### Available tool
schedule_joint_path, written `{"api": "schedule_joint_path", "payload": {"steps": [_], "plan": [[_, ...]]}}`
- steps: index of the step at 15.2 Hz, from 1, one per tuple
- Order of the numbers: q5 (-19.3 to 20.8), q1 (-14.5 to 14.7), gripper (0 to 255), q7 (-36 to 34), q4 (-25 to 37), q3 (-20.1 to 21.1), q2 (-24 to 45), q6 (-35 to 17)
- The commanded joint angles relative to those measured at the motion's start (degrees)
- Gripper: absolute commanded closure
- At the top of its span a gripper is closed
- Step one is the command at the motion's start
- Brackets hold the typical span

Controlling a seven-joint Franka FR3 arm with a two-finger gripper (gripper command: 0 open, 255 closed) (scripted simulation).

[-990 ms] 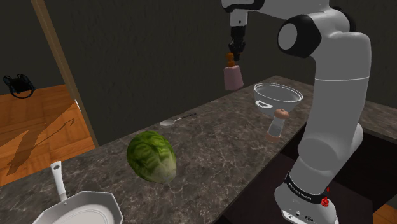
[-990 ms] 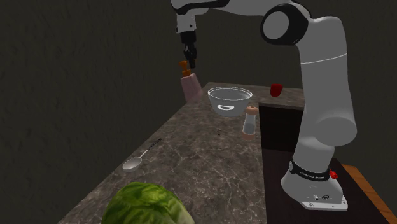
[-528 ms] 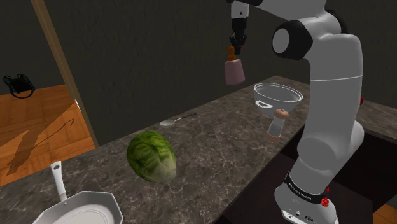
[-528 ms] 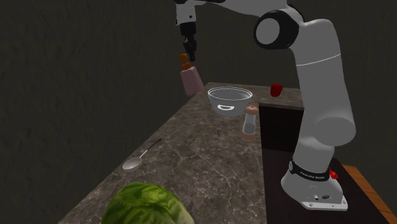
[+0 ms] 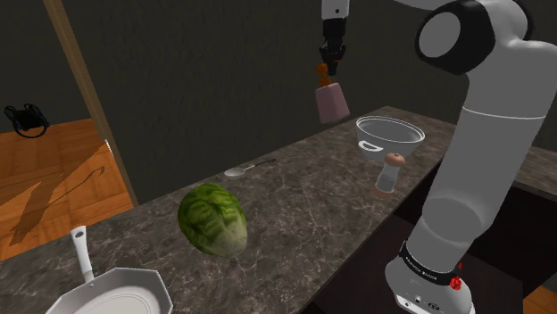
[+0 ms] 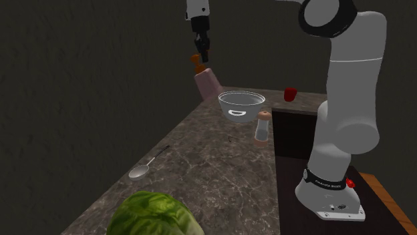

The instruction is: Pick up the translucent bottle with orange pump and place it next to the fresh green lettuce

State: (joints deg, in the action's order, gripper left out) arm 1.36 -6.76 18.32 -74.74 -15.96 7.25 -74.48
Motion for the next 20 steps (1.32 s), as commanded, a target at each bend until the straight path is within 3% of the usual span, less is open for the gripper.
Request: {"api": "schedule_joint_path", "payload": {"steps": [1,10,20], "plan": [[0.9,1.6,255,-2.4,-4.8,1.0,-3.9,-0.9],[1.7,7.1,255,-14.6,-19.1,7.5,-18.1,-0.8],[-1.9,11.7,255,-28.2,-26.9,16.1,-27.9,1.5]]}}
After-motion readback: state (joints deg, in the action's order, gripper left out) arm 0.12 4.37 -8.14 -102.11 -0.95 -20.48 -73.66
